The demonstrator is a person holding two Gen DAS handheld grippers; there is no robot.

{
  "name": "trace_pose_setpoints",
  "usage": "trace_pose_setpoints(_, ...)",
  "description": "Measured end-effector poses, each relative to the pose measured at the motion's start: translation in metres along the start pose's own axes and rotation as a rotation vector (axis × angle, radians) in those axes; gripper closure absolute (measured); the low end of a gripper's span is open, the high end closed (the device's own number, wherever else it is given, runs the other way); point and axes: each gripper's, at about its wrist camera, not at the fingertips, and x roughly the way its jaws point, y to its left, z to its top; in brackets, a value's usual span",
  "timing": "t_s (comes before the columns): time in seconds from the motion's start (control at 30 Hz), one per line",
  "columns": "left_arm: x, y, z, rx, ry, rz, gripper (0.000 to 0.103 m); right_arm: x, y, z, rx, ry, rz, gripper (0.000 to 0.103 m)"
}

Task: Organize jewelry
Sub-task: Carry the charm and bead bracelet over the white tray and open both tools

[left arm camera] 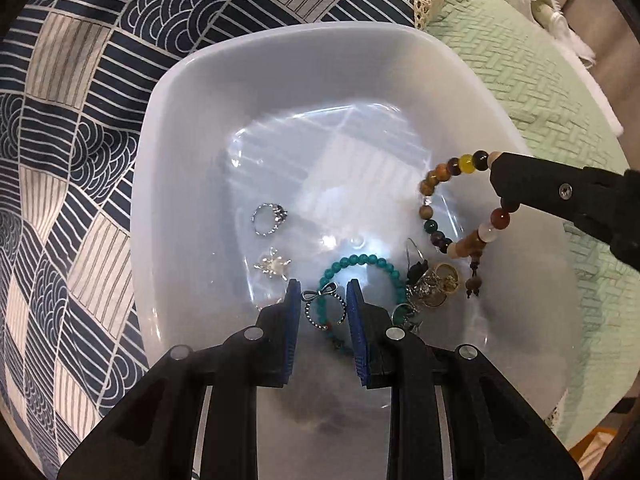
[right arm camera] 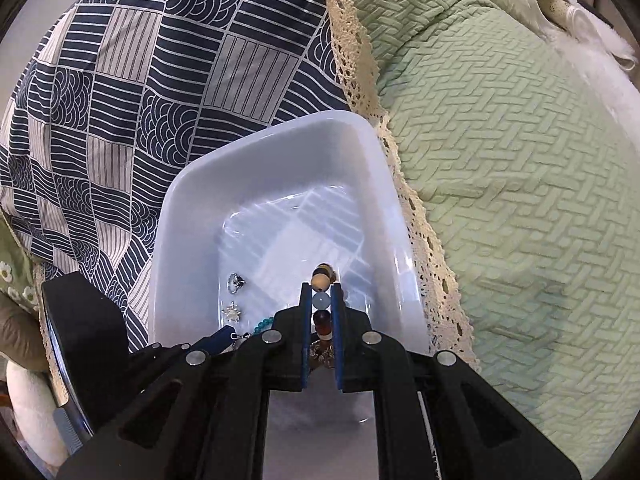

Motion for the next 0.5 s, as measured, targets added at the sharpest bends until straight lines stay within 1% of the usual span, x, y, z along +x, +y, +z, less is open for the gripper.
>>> trace_pose_setpoints(0.03,-0.001,0.001,0.000,-0.004,-0.003,-0.002,0.080,0.000,0.000,0.001,0.002,0.001,0.002,0.093)
trace_pose_setpoints(0.1,-0.011,0.004,0.000,-0.015,-0.025,-0.001,0.072,0.001,0.000,0.001,0.005,0.005,0.006,0.093)
trace_pose_setpoints(0.13,-0.019,0.007,0.000,-0.025,-0.047,0.006,0.060,0.002,0.000,0.001,0.005,0.005,0.008,0.093)
trace_pose_setpoints(0.17,-0.024,0.010,0.000,-0.031,-0.063,0.007,0.055,0.003,0.001,0.001,0.008,0.007,0.014,0.093)
trace_pose_setpoints(0.23,-0.039,0.018,-0.001,-0.049,-0.095,0.010,0.055,0.005,0.004,0.002,0.005,0.014,0.039,0.093)
trace_pose_setpoints(0.3,-0.049,0.025,-0.003,-0.060,-0.108,0.004,0.054,0.008,0.008,0.002,-0.002,0.022,0.049,0.093)
trace_pose_setpoints(0.4,-0.059,0.032,-0.002,-0.069,-0.126,0.022,0.054,0.013,0.013,0.002,-0.014,0.037,0.022,0.093)
trace_pose_setpoints(0.5,-0.061,0.036,-0.003,-0.085,-0.132,0.019,0.054,0.021,0.016,0.000,-0.031,0.064,0.003,0.092)
